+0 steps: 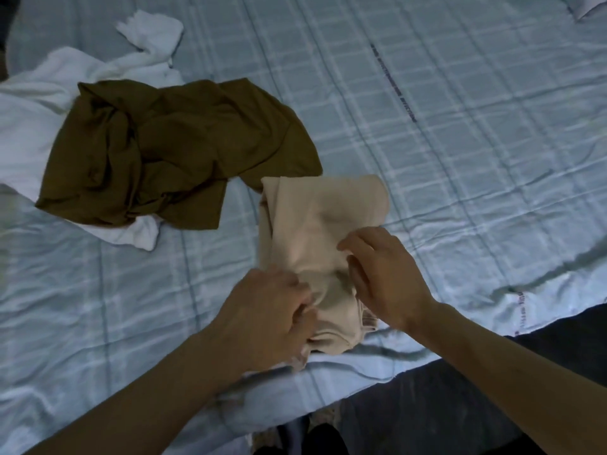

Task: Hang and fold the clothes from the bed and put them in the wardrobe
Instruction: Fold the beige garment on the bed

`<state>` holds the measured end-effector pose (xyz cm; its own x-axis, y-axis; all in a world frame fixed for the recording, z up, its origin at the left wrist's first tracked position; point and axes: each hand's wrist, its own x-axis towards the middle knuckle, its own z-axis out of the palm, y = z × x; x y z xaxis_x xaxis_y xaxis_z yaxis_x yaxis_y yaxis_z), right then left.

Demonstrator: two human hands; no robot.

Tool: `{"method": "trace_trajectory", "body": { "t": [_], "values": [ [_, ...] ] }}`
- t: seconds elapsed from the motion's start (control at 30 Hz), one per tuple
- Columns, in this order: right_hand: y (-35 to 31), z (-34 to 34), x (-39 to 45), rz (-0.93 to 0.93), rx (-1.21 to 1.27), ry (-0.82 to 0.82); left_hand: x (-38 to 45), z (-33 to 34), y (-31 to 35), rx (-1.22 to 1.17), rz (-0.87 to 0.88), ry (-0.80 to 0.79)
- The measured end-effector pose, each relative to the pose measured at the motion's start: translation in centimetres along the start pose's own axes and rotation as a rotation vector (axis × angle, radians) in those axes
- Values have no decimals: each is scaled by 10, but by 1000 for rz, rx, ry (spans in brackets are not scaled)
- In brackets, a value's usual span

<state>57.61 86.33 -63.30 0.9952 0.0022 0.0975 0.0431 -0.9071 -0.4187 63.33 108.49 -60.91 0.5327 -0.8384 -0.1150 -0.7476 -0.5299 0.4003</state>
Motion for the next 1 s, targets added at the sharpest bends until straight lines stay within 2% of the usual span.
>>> {"method": "trace_trajectory", "body": {
  "t": [0.07,0.1,0.23,0.33,0.43,0.5,0.63,0.67,0.73,0.8,0.9,1.0],
  "values": [
    [-12,10,8,11,-33,29,23,0,-6,129,-54,168],
    [-15,19,10,13,-57,2,34,4,-11,208,-90,191],
    [-3,61,-13,-25,-147,-230,48,46,-46,315,-150,-18],
    [14,66,-24,-56,-160,-270,44,63,-65,285,-248,-88],
    [13,61,-19,-57,-98,-279,46,60,-60,291,-240,-82],
    [13,53,-14,-66,-16,-214,50,48,-56,298,-231,-23],
    [27,25,16,-88,18,91,64,20,-59,224,-217,220],
    [34,21,27,-61,-9,115,69,15,-63,210,-222,270],
    [46,14,53,11,-92,65,84,6,-75,208,-225,300],
    [54,7,77,67,-146,-67,101,-3,-85,180,-200,239],
    [57,-1,109,79,-160,-314,128,-15,-98,71,-226,-22],
    [60,1,129,86,-173,-434,150,-15,-106,158,-201,-183]
  ]
}}
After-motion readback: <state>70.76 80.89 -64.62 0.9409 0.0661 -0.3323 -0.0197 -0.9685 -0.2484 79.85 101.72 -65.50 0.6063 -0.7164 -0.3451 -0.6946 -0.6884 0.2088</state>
